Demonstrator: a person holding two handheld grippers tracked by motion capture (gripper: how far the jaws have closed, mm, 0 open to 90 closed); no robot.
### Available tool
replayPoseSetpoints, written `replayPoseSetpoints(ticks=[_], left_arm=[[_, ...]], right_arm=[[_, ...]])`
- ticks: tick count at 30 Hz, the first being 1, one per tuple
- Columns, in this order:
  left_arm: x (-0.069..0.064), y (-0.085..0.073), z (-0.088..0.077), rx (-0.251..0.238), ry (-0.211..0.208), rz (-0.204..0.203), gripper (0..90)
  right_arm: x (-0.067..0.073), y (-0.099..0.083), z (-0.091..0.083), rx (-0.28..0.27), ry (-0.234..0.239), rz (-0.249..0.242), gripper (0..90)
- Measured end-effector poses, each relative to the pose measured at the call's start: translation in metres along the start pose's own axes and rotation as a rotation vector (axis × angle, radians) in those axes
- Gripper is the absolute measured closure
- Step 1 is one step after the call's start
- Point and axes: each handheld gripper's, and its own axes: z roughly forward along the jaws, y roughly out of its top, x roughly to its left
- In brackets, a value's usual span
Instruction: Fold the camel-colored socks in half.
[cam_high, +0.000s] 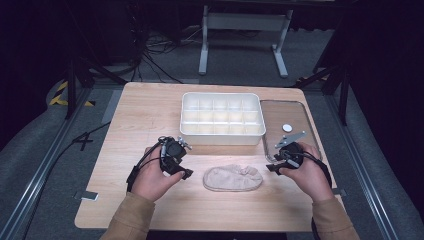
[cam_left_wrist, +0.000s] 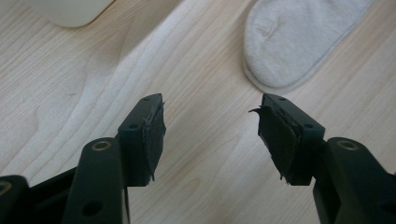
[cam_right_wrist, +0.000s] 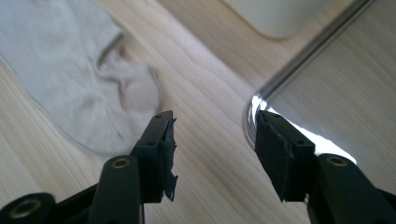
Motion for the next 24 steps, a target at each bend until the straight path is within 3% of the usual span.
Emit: replayPoseSetpoints(ticks=[3, 4, 9, 14, 19, 21, 22, 24], left_arm=[[0.002, 0.000, 0.000, -0.004, 0.002, -0.004, 41.4], [0.002, 0.000, 0.000, 0.000, 0.001, -0.005, 41.2], [0.002, 0.001, -0.003, -0.009, -0.013, 0.013, 45.1], [-0.003, 0.004, -0.005, -0.018, -0.015, 0.023, 46.6], [-0.011, 0.009, -0.008, -0.032, -0.014, 0.050, 43.7], [-0.013, 0.009, -0.009, -0.039, -0.020, 0.058, 43.2], [-0.014, 0.010, -0.010, -0.039, -0.025, 0.058, 43.2], [-0.015, 0.010, -0.010, -0.051, -0.040, 0.057, 42.9]], right_arm=[[0.001, -0.001, -0.001, -0.046, 0.019, 0.001, 50.0], [0.002, -0.001, -0.001, -0.045, 0.018, -0.015, 50.4], [0.003, -0.001, -0.003, -0.054, 0.019, -0.002, 53.7], [0.009, -0.001, -0.006, -0.059, 0.016, 0.019, 60.9], [0.018, 0.003, -0.010, -0.098, 0.043, 0.016, 68.5], [0.025, 0.006, -0.010, -0.114, 0.098, 0.020, 76.9], [0.025, 0.006, -0.010, -0.114, 0.098, 0.020, 76.9], [0.030, 0.009, -0.008, -0.153, 0.208, 0.023, 83.1]])
